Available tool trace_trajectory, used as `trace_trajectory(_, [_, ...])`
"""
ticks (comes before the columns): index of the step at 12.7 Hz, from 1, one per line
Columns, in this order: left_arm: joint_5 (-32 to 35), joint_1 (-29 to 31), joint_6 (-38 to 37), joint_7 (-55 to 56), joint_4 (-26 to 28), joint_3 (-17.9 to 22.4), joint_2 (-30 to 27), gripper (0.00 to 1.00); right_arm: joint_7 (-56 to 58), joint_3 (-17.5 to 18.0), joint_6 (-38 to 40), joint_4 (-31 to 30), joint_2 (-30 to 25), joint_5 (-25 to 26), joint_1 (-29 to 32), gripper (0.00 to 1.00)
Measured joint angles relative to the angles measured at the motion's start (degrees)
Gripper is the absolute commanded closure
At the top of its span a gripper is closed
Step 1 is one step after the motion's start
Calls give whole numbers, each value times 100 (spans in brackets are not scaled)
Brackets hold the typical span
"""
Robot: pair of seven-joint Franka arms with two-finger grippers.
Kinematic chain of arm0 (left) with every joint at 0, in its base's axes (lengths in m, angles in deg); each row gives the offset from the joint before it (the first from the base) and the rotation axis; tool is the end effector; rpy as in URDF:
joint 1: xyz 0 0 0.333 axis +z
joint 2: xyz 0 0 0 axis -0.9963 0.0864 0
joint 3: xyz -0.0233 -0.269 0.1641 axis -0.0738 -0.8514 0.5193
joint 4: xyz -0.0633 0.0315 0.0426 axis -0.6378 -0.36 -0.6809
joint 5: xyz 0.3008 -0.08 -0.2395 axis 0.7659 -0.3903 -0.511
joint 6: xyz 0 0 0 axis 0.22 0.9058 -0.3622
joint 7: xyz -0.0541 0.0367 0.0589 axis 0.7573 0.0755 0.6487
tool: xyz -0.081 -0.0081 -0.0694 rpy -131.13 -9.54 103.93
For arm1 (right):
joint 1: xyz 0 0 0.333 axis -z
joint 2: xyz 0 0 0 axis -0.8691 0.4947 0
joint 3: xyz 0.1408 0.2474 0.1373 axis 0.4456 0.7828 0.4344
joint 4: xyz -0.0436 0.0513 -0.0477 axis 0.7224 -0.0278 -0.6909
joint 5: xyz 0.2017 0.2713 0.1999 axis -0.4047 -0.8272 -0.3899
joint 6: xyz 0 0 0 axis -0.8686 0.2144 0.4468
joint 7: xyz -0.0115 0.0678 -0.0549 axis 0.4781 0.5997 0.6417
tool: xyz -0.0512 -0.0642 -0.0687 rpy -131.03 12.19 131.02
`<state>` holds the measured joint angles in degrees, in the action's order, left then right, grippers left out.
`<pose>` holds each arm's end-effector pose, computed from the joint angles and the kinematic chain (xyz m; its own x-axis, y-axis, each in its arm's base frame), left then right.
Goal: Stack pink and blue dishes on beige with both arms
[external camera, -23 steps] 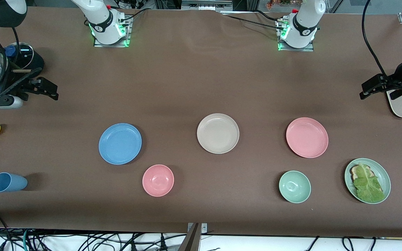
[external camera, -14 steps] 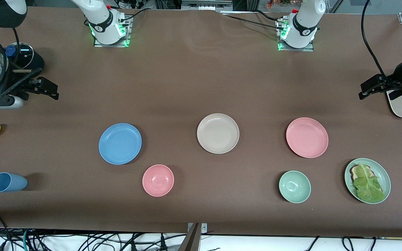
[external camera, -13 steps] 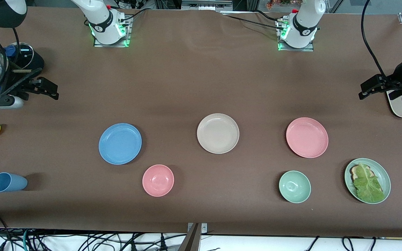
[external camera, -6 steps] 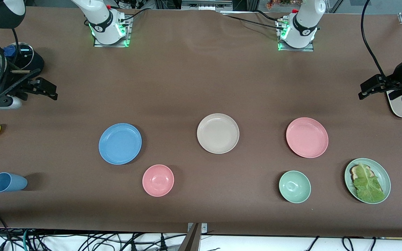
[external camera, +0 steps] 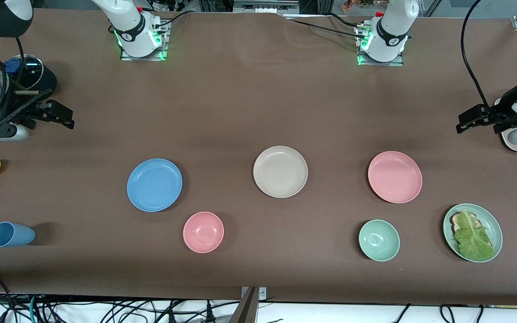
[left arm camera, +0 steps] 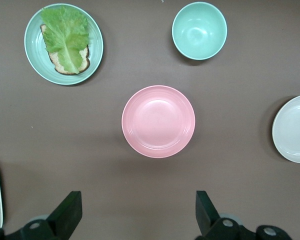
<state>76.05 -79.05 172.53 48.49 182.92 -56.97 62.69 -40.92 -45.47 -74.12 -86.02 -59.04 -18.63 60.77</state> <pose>0.5790 0.0178 0.5639 0.9989 0.0252 -0.0399 0.0263 -0.9993 0.0270 0.5850 0.0392 0.5763 0.9993 0.0301 -0.0239 0.0304 -0.9995 0.0104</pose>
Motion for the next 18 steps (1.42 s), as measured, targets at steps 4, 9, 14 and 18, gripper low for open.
trace_trajectory(4, [1, 0, 5, 0, 16, 2, 224, 0, 0, 0, 0, 0, 3, -1, 0, 0])
trace_trajectory(9, [2, 1, 65, 0, 127, 7, 1226, 0, 0, -2, 0, 2, 9, -2, 1, 0])
trace_trajectory(14, [12, 199, 901, -3, 155, 40, 2296, 0, 0, -3, 1, 3, 10, -5, 2, 0])
trace_trajectory(18, [30, 491, 2030, -186, 566, 44, 2724, 0, 0, -3, 1, 2, 10, -5, 2, 0])
